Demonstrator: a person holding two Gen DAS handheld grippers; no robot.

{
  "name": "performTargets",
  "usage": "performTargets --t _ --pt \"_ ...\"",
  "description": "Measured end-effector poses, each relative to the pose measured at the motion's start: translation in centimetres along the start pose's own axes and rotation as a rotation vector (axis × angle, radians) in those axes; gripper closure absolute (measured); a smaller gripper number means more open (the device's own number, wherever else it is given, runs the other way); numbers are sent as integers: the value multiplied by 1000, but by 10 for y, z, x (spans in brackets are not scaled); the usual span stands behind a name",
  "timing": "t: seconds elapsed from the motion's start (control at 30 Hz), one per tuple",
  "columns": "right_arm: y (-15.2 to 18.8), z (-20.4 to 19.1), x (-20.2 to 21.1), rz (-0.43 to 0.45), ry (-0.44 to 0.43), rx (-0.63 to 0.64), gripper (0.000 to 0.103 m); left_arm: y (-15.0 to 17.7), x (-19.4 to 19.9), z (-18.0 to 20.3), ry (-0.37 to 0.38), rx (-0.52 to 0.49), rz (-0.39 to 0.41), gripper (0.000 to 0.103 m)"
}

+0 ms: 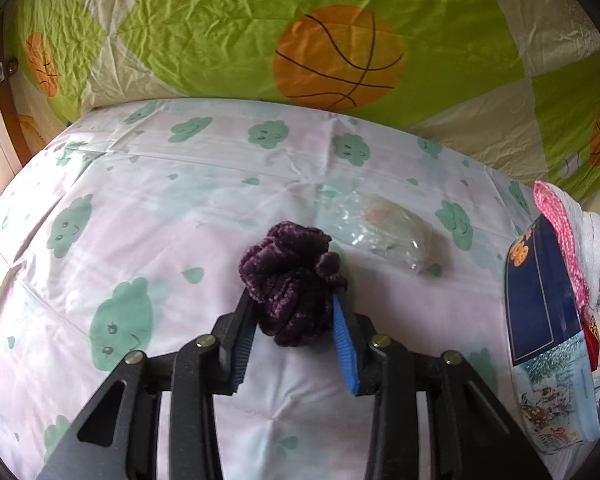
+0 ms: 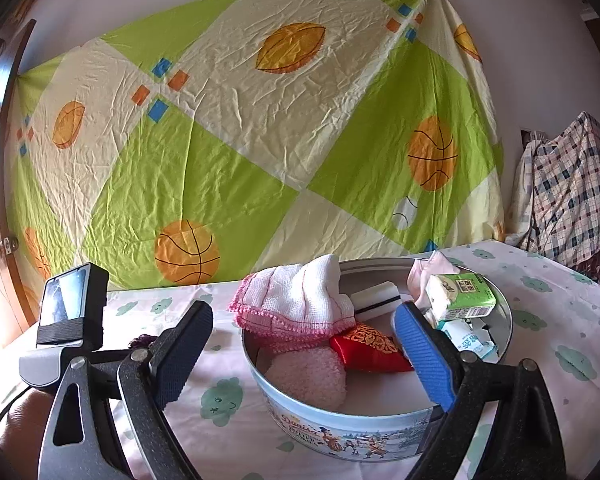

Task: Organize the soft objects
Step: 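Grasp the purple scrunchie with the left tool and lift it, then grasp the clear plastic bag with foil ball using the right tool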

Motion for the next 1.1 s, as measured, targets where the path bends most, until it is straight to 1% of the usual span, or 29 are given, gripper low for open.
performTargets --t 0.1,0.2,0.27,0.3,0.37,0.47,0.57,0.67,0.8,0.87,0.93,1.03,1.1 --pt "1 -10 -4 -4 -34 3 9 0 2 -24 -37 17 13 67" --pt "2 -28 -15 -25 -86 15 9 -3 -2 -50 -75 61 15 67" --pt "2 -43 -26 -48 -111 30 9 -4 -8 -67 -75 111 -4 67" --pt "2 -51 -32 -59 -125 39 9 -5 -9 -72 -56 132 -4 67" --pt "2 -65 -45 -85 -140 49 9 -5 -10 -73 -64 134 -4 67" --pt "2 -85 -71 -136 -160 52 9 -5 -11 -70 -89 112 -8 67" --pt "9 -102 -101 -202 -174 64 9 -4 -10 -73 -72 127 -7 67" --pt "17 -118 -130 -268 -171 97 9 -4 -10 -72 -80 121 -9 67" --pt "30 -127 -168 -377 -173 93 9 -4 -10 -73 -78 123 -8 67" --pt "31 -128 -181 -400 -152 101 9 -4 -10 -71 -89 115 -10 67" --pt "33 -132 -194 -423 -154 112 9 -4 -10 -72 -90 115 -10 67" --pt "42 -136 -212 -503 -148 120 9 -4 -10 -72 -91 114 -11 67" --pt "50 -138 -224 -566 -158 112 9 -4 -10 -72 -93 112 -11 67"
Point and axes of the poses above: each gripper's, at about its wrist camera, not at the fingertips, and x roughly against the way its jaws point, z to its right, y to its underside, the point moved 5 cm from there along -x, roughly the way its jaws point, and after that the axes turned 5 degrees about -y, right-handed, at the moved point
